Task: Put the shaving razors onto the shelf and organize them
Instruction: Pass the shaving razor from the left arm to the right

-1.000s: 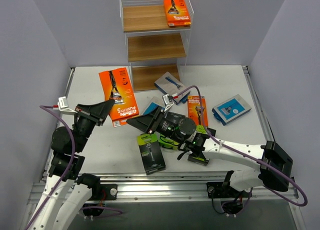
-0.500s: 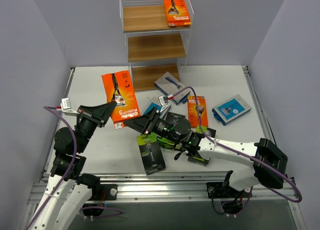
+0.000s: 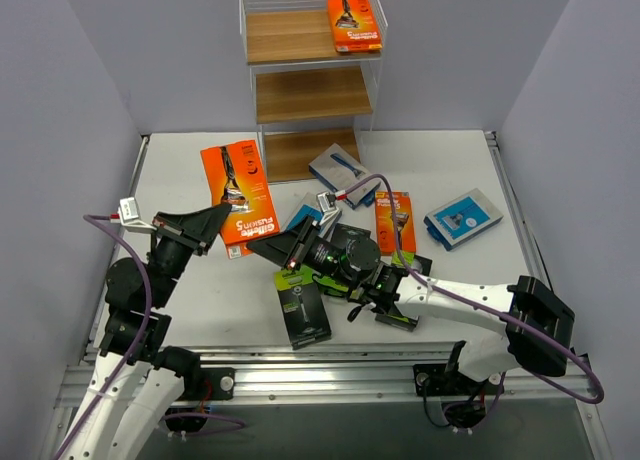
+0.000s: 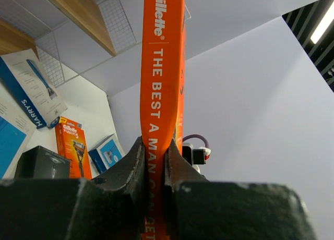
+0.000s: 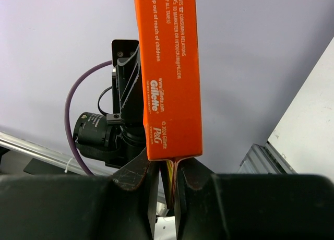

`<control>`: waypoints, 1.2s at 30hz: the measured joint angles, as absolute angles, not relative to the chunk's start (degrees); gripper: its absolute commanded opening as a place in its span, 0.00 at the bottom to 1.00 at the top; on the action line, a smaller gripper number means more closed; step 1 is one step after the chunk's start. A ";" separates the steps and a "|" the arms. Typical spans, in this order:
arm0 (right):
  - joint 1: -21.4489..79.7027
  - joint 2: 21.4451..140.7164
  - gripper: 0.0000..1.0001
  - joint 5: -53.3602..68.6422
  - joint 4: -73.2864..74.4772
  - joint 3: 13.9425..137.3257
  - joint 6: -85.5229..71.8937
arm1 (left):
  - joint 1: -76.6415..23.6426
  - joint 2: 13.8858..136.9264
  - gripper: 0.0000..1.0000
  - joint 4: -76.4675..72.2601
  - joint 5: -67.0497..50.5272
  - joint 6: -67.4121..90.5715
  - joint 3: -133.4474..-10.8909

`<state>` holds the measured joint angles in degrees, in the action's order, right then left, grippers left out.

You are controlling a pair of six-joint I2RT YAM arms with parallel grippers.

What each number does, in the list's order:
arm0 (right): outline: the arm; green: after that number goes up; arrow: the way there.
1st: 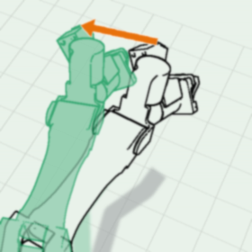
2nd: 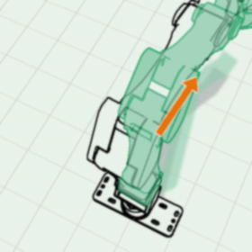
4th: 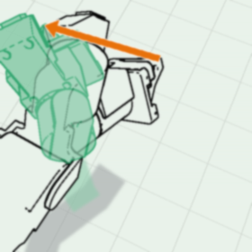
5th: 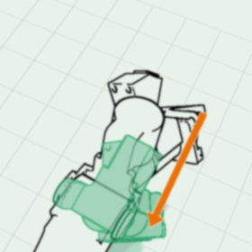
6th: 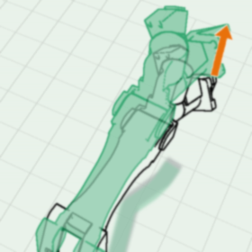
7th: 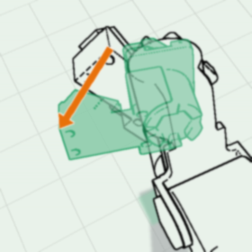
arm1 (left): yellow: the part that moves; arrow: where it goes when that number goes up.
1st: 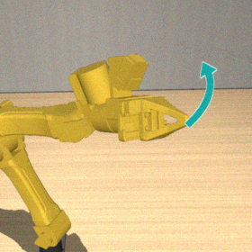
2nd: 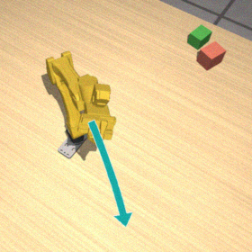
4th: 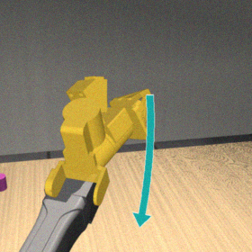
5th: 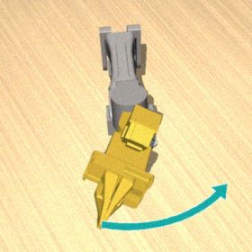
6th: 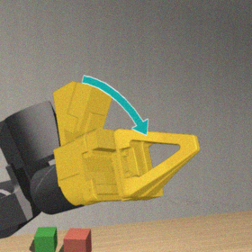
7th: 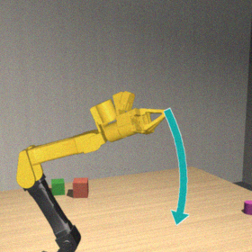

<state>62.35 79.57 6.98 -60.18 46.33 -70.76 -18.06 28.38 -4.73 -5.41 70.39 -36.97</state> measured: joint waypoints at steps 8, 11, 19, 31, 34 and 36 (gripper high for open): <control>62.63 79.24 0.08 5.72 -60.05 45.36 -71.66 | -18.06 27.79 0.02 -4.71 -5.41 70.35 -36.18; 62.70 79.02 0.07 5.50 -60.18 44.97 -72.25 | -18.09 27.53 0.02 -4.47 -5.48 70.35 -36.03; 62.89 77.49 0.06 3.55 -60.23 43.51 -73.52 | -18.06 26.35 0.02 -4.10 -5.15 70.28 -35.73; 63.13 77.56 0.00 1.26 -60.49 43.11 -75.22 | -18.00 26.20 0.02 -4.58 -4.49 71.11 -34.65; 63.13 77.97 0.00 1.08 -60.73 43.11 -75.50 | -17.93 26.04 0.03 -4.58 -4.25 71.13 -34.41; 63.13 78.28 0.00 0.95 -61.12 43.11 -75.70 | -17.89 25.98 0.09 -4.51 -4.05 70.98 -34.41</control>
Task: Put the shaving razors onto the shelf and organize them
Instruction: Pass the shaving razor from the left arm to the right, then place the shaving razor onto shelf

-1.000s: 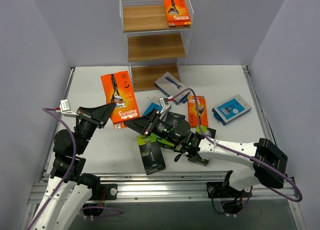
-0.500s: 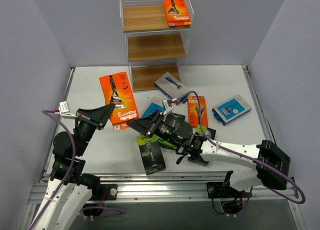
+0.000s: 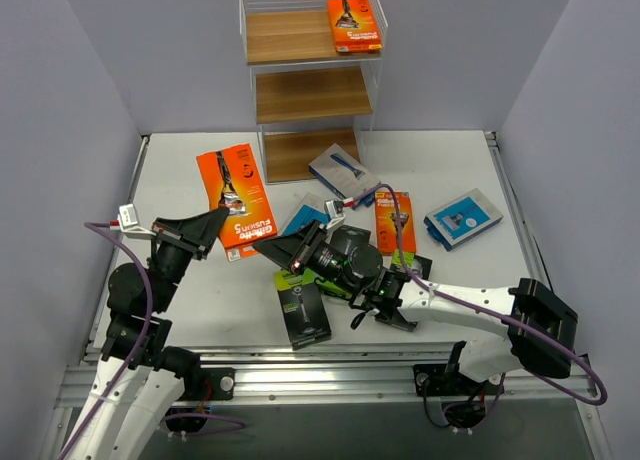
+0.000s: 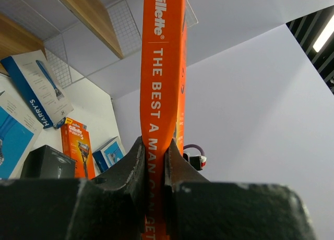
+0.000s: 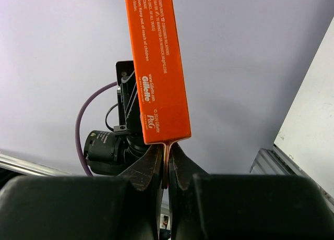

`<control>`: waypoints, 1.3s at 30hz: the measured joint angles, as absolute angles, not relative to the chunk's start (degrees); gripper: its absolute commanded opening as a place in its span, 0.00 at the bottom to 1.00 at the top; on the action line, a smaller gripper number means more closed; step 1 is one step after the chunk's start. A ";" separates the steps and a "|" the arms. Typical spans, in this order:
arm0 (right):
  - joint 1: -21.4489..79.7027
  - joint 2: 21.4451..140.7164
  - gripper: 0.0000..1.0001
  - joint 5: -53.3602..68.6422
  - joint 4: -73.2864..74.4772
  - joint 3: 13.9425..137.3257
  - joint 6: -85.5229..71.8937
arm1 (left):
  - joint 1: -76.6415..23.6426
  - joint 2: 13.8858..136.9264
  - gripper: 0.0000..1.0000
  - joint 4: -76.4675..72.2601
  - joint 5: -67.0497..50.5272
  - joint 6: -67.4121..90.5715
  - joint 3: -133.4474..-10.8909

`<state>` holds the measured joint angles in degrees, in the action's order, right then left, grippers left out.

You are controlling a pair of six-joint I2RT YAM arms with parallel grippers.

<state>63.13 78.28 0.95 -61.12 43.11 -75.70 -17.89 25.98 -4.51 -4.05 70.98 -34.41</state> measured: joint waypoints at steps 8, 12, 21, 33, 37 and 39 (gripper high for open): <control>62.72 78.26 0.00 -1.74 -61.08 43.18 -74.94 | -17.96 25.82 0.59 -1.26 -3.64 66.63 -34.81; 62.22 77.87 0.00 -4.49 -60.36 43.20 -73.71 | -17.96 26.39 0.68 1.21 -3.66 64.97 -35.48; 61.56 76.71 0.00 -5.58 -57.12 43.20 -71.81 | -17.96 27.38 0.75 4.95 -2.96 61.30 -36.86; 55.99 74.85 0.00 0.69 -48.18 49.36 -68.36 | -17.96 33.32 0.78 18.98 6.28 42.22 -53.95; 52.12 74.76 0.00 5.08 -41.80 56.69 -65.39 | -18.15 37.76 0.80 20.32 9.54 34.96 -58.22; 50.59 74.78 0.00 6.76 -38.09 61.43 -63.48 | -18.65 39.05 0.85 20.58 11.33 31.75 -58.52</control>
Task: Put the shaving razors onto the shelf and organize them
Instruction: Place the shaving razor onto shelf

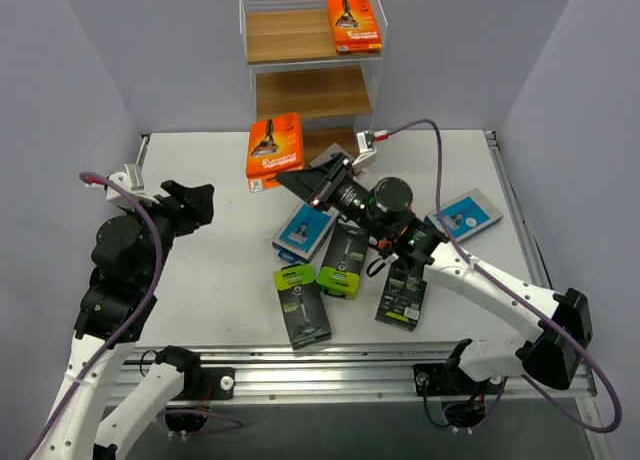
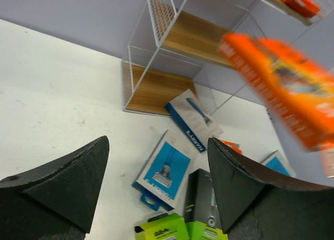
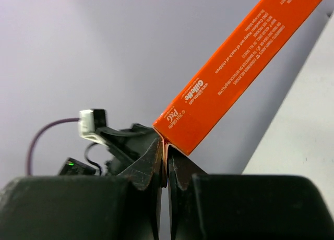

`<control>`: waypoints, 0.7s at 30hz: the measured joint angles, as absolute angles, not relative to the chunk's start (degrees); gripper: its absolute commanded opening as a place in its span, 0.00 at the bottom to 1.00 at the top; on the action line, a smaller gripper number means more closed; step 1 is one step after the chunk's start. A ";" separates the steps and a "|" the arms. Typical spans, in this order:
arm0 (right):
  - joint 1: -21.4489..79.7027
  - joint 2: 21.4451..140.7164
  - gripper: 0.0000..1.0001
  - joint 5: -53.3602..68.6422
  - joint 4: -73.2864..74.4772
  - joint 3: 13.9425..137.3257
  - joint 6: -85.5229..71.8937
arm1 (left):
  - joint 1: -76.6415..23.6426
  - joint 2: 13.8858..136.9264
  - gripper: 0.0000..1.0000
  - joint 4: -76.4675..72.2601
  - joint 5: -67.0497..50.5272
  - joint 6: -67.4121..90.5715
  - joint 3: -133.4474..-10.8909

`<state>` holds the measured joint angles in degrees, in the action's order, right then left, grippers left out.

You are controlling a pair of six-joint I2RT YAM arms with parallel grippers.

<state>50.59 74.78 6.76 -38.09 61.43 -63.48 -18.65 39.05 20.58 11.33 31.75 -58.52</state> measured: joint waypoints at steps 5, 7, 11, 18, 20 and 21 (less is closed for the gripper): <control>45.12 75.48 0.00 12.69 -30.72 75.53 -59.70 | -20.71 41.47 0.94 20.45 16.51 25.23 -58.39; 42.24 76.40 0.00 14.85 -29.69 80.07 -59.24 | -20.95 41.91 0.94 19.35 17.65 23.70 -57.19; 35.09 80.53 0.00 19.97 -29.26 88.71 -59.72 | -20.95 41.87 0.88 18.50 19.31 22.13 -53.98; 29.61 93.93 0.00 27.24 -24.64 103.94 -58.98 | -21.69 40.14 0.97 18.79 22.37 19.59 -51.48; 28.69 97.84 0.00 29.56 -22.90 107.98 -59.09 | -22.68 39.11 0.98 18.85 23.62 18.83 -51.46; 28.36 99.57 0.00 30.50 -22.39 109.78 -59.18 | -23.24 38.79 0.97 18.85 24.05 18.61 -51.46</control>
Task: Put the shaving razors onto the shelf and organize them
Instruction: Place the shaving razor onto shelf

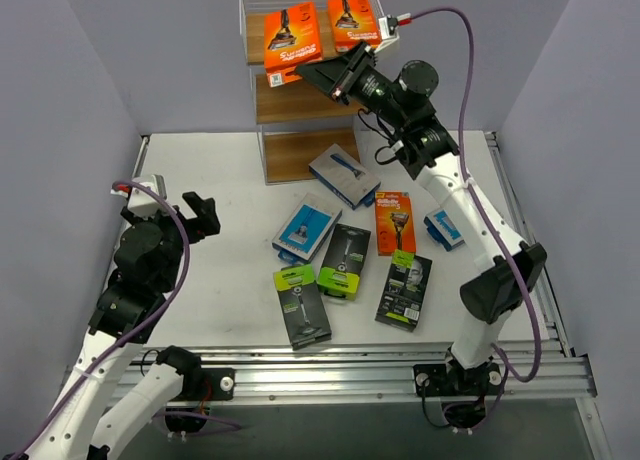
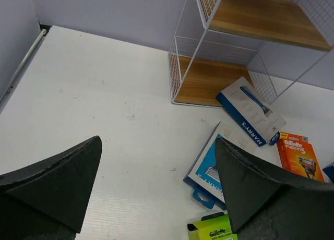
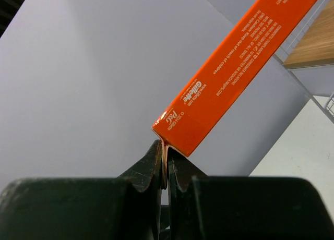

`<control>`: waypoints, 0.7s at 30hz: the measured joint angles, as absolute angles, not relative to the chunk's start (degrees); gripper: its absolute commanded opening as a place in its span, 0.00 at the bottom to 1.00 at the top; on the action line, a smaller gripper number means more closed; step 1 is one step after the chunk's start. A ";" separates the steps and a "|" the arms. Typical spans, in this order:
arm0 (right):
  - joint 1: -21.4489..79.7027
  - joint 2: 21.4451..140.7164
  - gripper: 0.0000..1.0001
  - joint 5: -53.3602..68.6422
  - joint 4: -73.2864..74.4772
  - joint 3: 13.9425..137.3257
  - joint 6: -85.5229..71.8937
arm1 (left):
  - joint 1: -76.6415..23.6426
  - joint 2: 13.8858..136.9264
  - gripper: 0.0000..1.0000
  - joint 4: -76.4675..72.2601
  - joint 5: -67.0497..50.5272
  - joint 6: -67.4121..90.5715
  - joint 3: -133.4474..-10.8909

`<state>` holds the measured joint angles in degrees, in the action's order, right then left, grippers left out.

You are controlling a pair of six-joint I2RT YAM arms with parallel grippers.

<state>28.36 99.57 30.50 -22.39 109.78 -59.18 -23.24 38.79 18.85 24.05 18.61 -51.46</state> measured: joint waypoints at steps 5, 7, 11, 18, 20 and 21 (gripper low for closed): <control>26.30 105.91 0.00 33.26 -21.56 115.44 -60.16 | -26.17 38.57 0.97 18.87 25.74 17.12 -51.46; 25.47 107.59 0.00 33.78 -21.67 116.46 -60.77 | -27.05 38.83 0.97 18.94 26.39 16.62 -51.46; 24.23 110.37 0.00 34.52 -22.68 117.93 -62.41 | -28.88 39.24 0.97 19.11 27.20 15.79 -51.46; 22.59 115.98 0.00 35.29 -23.88 122.89 -64.86 | -30.89 39.24 0.97 19.11 28.16 15.20 -51.46; 22.24 117.16 0.00 35.38 -24.73 123.35 -65.89 | -31.33 39.38 0.97 19.11 28.29 15.14 -51.46; 22.09 117.78 0.00 35.40 -25.34 123.42 -66.37 | -31.48 39.46 0.97 19.11 28.34 15.00 -51.46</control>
<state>22.09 117.78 35.40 -25.34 123.42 -66.37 -31.48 39.46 19.11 28.34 15.00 -51.46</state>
